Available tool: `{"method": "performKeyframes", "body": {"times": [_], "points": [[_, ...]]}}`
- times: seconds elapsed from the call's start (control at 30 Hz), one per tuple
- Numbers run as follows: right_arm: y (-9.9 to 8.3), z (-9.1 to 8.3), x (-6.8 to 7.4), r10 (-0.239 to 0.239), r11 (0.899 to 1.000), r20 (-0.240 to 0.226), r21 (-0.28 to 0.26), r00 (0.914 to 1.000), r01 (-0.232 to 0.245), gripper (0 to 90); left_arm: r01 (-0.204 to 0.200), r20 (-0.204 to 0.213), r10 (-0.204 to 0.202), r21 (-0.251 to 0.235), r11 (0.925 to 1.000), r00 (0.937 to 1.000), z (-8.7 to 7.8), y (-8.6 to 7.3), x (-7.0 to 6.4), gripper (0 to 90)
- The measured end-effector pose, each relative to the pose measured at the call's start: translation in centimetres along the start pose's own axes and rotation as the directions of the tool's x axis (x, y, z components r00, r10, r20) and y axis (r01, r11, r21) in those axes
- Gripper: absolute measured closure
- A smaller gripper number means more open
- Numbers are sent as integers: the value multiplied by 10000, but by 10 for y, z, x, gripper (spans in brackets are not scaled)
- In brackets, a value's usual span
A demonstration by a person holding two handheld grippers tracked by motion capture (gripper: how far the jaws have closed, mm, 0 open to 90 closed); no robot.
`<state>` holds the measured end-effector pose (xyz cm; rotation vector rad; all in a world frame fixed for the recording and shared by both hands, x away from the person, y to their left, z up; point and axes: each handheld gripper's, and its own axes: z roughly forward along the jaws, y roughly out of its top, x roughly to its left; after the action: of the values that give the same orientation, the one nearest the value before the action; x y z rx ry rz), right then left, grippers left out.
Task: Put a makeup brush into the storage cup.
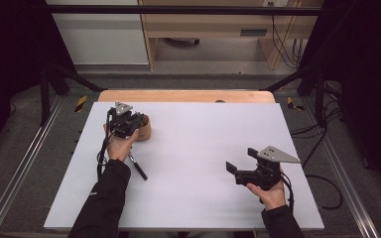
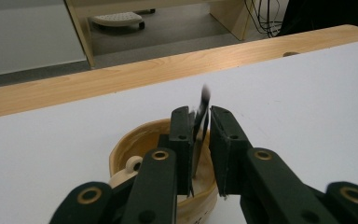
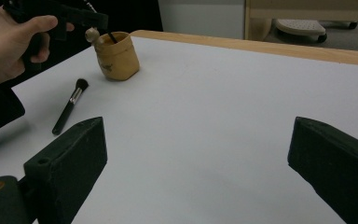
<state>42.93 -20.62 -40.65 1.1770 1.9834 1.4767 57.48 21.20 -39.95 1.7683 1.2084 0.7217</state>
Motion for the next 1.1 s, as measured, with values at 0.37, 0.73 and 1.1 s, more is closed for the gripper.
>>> {"method": "performKeyframes", "body": {"times": [0.37,0.73,1.1], "points": [[1,0,1,-46,10000,-11,-17,10000,46,51,-31,-94,26,-507,9987,10000,-27,1,0,591],[2,0,1,-69,10000,58,-18,10000,69,50,-19,818,111,-1108,9938,9966,-58,3,-6,398],[2,-1,-1,-111,9999,185,-5,9998,111,49,-349,1246,511,-1288,9911,9909,-86,-8,-18,244]]}}
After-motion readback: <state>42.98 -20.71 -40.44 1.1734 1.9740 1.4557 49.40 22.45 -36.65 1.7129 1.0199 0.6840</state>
